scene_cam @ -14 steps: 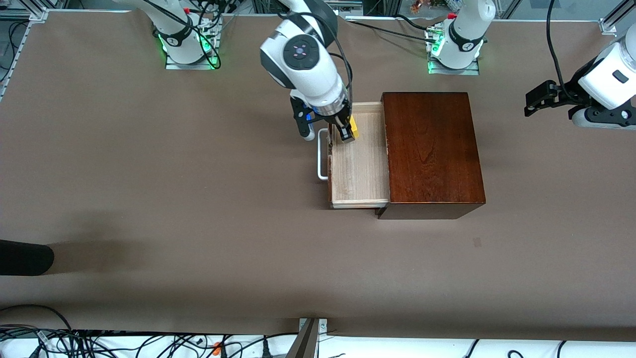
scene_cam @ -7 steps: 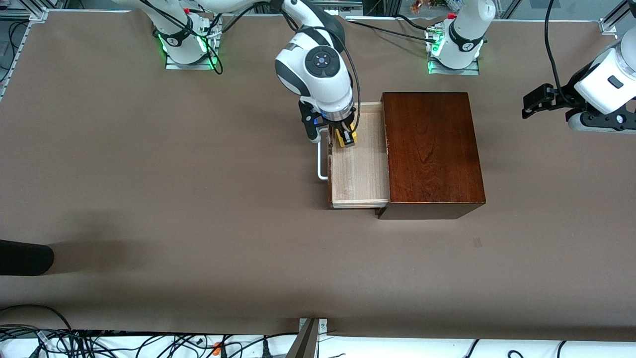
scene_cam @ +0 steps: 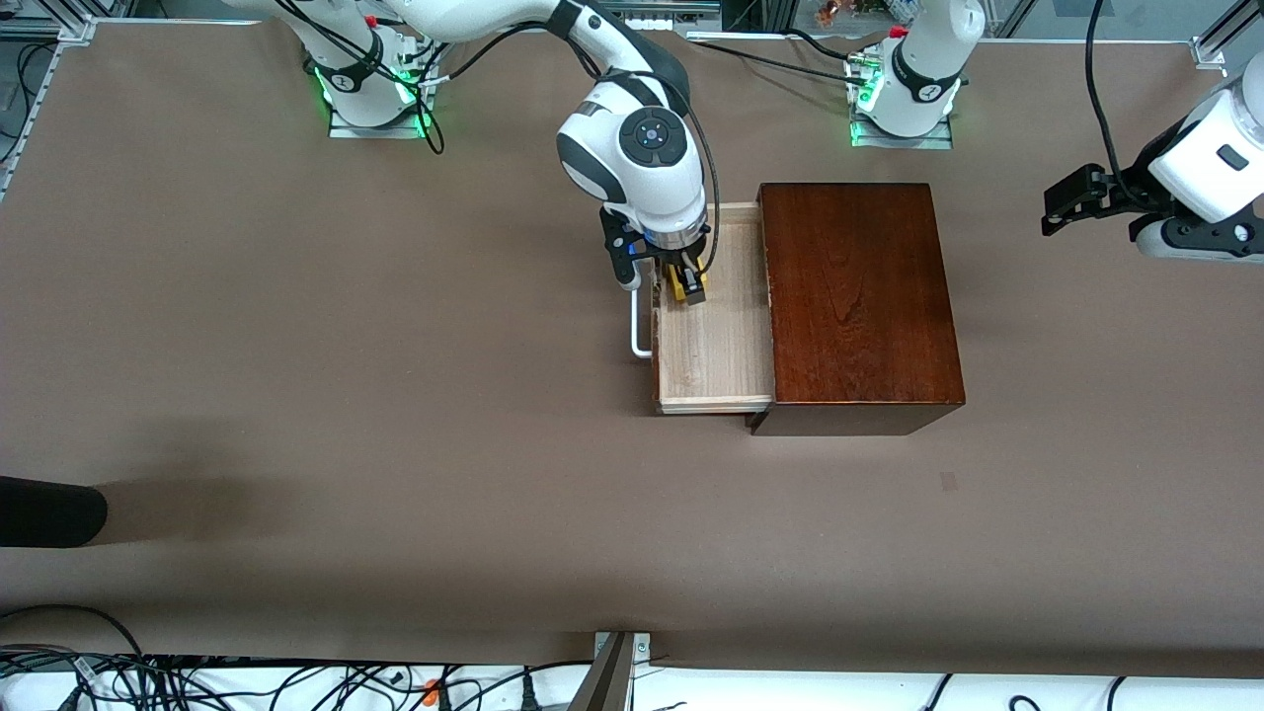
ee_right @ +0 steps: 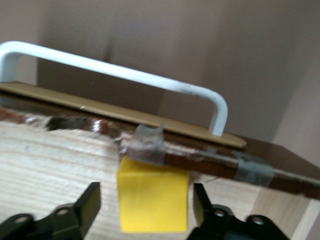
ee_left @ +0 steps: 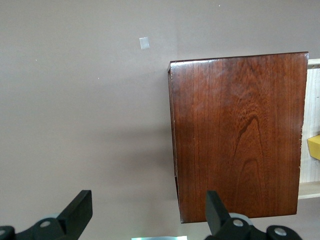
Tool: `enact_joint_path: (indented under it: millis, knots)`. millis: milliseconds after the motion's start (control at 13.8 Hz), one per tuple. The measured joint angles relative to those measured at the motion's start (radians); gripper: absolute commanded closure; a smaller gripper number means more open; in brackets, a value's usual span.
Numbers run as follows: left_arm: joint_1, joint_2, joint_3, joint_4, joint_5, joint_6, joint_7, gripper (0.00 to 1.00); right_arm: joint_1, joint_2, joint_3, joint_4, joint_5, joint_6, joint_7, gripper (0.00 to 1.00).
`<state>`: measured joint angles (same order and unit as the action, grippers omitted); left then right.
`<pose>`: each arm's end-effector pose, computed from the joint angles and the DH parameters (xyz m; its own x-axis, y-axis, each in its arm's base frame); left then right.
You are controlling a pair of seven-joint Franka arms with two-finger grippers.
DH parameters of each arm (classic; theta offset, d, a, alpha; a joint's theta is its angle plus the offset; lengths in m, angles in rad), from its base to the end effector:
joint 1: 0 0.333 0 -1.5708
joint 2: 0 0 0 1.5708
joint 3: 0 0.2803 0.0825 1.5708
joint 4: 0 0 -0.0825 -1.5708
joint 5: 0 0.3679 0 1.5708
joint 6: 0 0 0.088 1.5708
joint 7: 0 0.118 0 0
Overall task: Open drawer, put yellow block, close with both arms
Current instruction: 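Lower the cube into the drawer and open the right gripper, then withdraw the right gripper while the left gripper reaches the drawer handle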
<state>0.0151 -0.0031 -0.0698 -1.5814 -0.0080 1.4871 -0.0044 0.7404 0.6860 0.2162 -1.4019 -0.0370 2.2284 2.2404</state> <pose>0.5262 -0.0299 0.5678 0.9945 -0.0507 -0.0911 -0.0502 -0.9987 0.0074 0.4308 0.5596 0.2913 0.2475 -0.9528 -0.1761 -0.9688 -0.2414 -0.0554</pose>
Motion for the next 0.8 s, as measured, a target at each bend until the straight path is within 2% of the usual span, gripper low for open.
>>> enact_joint_path:
  millis: [145, 289, 578, 795]
  knots:
    - [0.000, 0.000, 0.000, 0.007, 0.000, 0.000, 0.000, 0.00, 0.000, -0.023, -0.003, 0.022, -0.002, -0.002, 0.000, 0.00]
    - [0.000, 0.001, 0.000, 0.008, 0.000, 0.000, 0.000, 0.00, 0.000, -0.082, -0.034, 0.031, -0.005, -0.050, -0.006, 0.00]
    - [-0.001, 0.002, -0.002, 0.009, 0.000, 0.000, 0.001, 0.00, -0.005, -0.212, -0.131, 0.033, -0.005, -0.209, -0.177, 0.00]
    - [-0.015, 0.018, -0.012, 0.009, 0.000, 0.000, 0.001, 0.00, -0.011, -0.248, -0.233, 0.031, -0.005, -0.314, -0.414, 0.00]
